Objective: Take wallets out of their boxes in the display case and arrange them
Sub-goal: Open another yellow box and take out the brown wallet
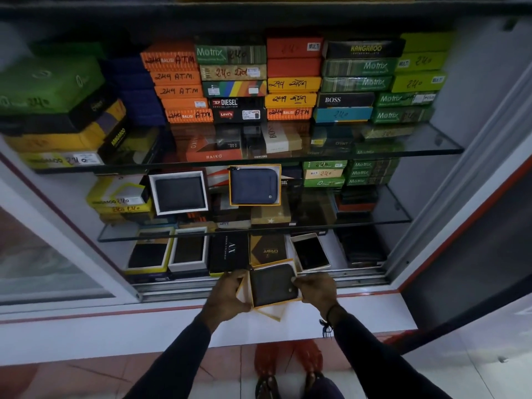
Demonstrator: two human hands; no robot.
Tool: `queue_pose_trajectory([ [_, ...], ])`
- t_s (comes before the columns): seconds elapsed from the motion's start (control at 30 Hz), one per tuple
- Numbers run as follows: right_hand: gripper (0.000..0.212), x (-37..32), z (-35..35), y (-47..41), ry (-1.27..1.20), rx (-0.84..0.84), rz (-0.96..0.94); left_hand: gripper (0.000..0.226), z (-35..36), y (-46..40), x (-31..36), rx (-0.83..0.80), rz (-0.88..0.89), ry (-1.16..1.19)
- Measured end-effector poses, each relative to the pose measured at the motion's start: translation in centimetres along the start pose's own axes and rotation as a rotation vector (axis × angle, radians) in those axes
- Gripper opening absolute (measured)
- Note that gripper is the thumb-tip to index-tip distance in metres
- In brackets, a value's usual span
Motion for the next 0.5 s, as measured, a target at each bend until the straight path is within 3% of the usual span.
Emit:
queue_pose_trajectory([
  [0.17, 0.018, -0.6, -0.5, 0.0, 0.015, 0.039, -0.073, 0.081, 0.4, 0.2, -1.2, 0.009, -0.004, -0.074],
  [0.27, 0.023, -0.5, -0.7, 0.3, 0.026, 0.090, -0.116, 0.067, 0.9, 1.3, -0.6, 0.008, 0.015, -0.138],
  [0.5, 0.025, -0.6, -1.5, 1.0, 0.148, 0.197, -0.212, 0.059, 2.2, 1.3, -0.1, 0.120, -0.009, -0.089],
])
Point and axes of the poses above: each hand's wrist, its own y-axis away from the middle knuckle, its own z-axis out of the palm, x = y × z, the point moved 1 cm from there along -y, towards the middle knuckle, and after that the axes turned 6 degrees about z, right-handed, at the moved point
